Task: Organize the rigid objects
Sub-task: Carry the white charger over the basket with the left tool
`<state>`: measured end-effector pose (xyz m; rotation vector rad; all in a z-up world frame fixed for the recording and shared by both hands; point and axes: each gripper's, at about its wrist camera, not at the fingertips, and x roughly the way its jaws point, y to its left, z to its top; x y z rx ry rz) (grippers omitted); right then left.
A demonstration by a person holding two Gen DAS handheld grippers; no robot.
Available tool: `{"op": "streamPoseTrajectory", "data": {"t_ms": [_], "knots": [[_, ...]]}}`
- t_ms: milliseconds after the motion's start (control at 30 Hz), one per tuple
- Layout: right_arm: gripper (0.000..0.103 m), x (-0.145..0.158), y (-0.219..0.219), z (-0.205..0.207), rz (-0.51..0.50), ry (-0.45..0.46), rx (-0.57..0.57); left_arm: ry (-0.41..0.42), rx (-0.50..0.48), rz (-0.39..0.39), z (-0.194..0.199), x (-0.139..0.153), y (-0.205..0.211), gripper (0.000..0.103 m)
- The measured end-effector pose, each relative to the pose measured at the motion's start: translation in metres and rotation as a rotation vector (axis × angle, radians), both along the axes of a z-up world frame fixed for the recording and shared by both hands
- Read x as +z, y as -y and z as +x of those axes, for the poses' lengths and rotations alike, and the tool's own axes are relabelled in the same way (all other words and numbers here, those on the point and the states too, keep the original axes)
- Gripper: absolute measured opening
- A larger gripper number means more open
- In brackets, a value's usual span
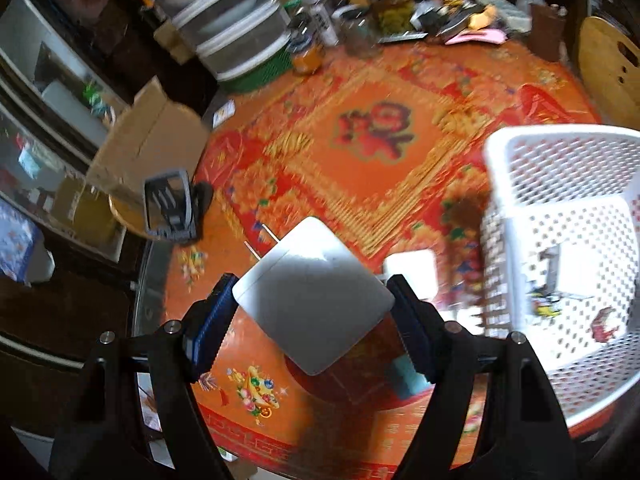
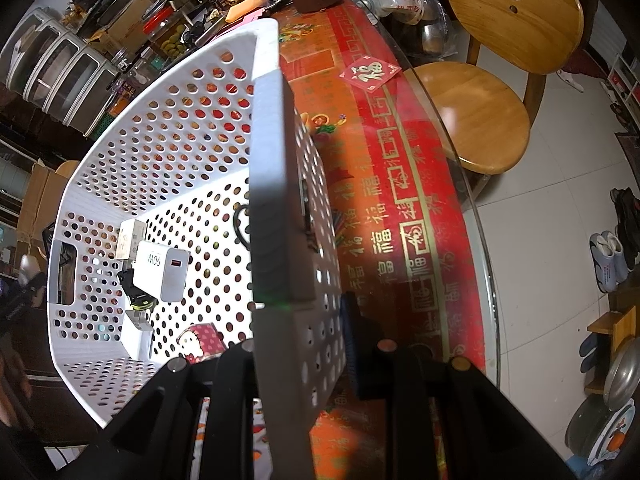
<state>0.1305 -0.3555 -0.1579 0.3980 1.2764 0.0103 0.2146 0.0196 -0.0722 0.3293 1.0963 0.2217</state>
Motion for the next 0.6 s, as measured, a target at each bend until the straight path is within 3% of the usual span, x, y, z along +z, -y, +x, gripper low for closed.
{"op": "streamPoseTrajectory", "data": {"t_ms": [267,600], "knots": [[0.021,0.0,0.0,0.0,0.001,0.0,-0.001,0.017,-0.161,-0.027,-0.001,0.027,0.086,0.073],[0.021,0.001,0.001,0.0,0.006,0.003,-0.005,-0.061,-0.315,-0.052,-0.001,-0.013,0.178,0.074]]}}
